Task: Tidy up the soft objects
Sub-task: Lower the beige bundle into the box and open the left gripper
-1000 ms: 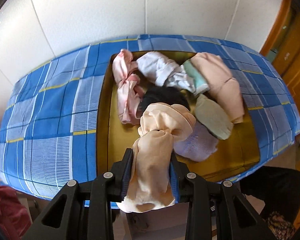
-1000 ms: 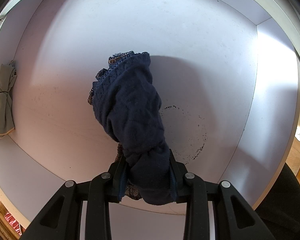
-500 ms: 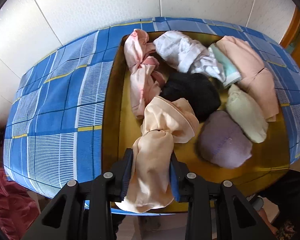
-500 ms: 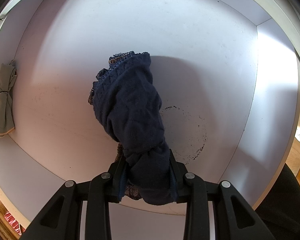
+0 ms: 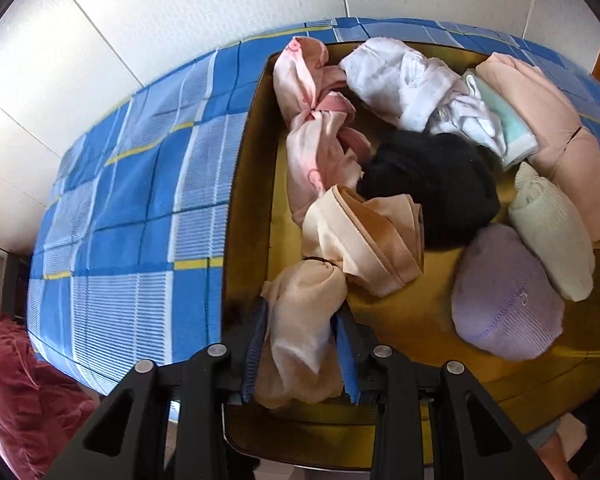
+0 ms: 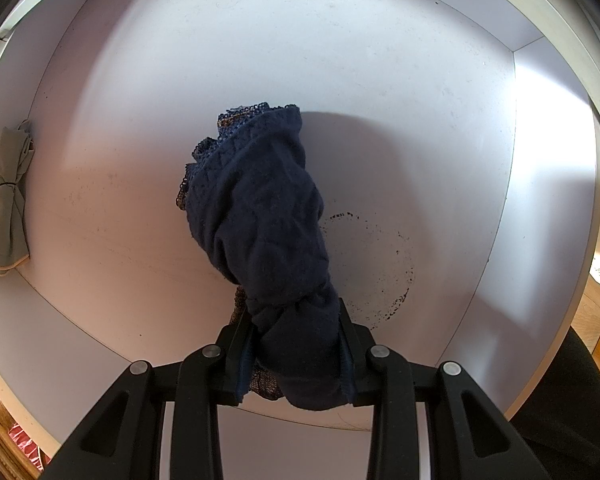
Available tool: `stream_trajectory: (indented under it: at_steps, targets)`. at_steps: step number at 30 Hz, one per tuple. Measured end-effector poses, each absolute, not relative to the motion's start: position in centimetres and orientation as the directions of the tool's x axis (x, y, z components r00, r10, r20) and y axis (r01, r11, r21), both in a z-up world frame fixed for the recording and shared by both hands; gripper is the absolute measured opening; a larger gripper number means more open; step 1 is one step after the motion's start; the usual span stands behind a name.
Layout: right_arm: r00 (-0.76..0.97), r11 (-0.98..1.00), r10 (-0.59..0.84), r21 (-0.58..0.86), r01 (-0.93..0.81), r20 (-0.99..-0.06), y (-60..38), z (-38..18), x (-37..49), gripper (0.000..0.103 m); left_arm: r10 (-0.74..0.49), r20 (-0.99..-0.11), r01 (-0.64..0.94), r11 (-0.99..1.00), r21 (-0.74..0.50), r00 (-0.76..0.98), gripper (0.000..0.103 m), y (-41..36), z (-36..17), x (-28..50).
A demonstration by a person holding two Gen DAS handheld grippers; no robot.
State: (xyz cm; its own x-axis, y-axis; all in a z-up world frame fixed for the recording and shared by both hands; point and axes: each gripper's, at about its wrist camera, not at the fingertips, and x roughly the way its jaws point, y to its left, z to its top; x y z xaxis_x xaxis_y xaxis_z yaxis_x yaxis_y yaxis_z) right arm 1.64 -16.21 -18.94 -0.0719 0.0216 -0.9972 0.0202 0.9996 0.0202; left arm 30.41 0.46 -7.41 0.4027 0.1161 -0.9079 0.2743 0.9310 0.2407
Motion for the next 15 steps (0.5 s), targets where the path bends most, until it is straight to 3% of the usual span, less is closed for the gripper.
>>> stream_trajectory:
  at_steps: [5, 7, 11, 15]
  targets:
    - [-0.069, 1.000, 0.023, 0.021, 0.022, -0.997, -16.2, -18.9, 1.6, 0.034, 0.189, -0.856, 0.315, 0.874, 0.370, 0.480, 0.034, -0.6, -8.1, 30.5]
    - [-0.068, 1.000, 0.022, 0.021, 0.021, -0.997, -16.2, -18.9, 1.7, 0.034, 0.167, -0.856, 0.318, 0.880, 0.353, 0.490, 0.034, -0.5, -8.0, 30.1]
    - [-0.064, 1.000, 0.021, 0.020, 0.020, -0.998, -16.2, -18.9, 1.7, 0.034, 0.074, -0.865, 0.313, 0.914, 0.259, 0.497, 0.054, 0.3, -6.7, 29.1]
    - [-0.062, 1.000, 0.021, 0.020, 0.018, -0.998, -16.2, -18.9, 1.7, 0.034, 0.015, -0.846, 0.343, 0.910, 0.233, 0.534, 0.055, 0.4, -5.1, 27.3]
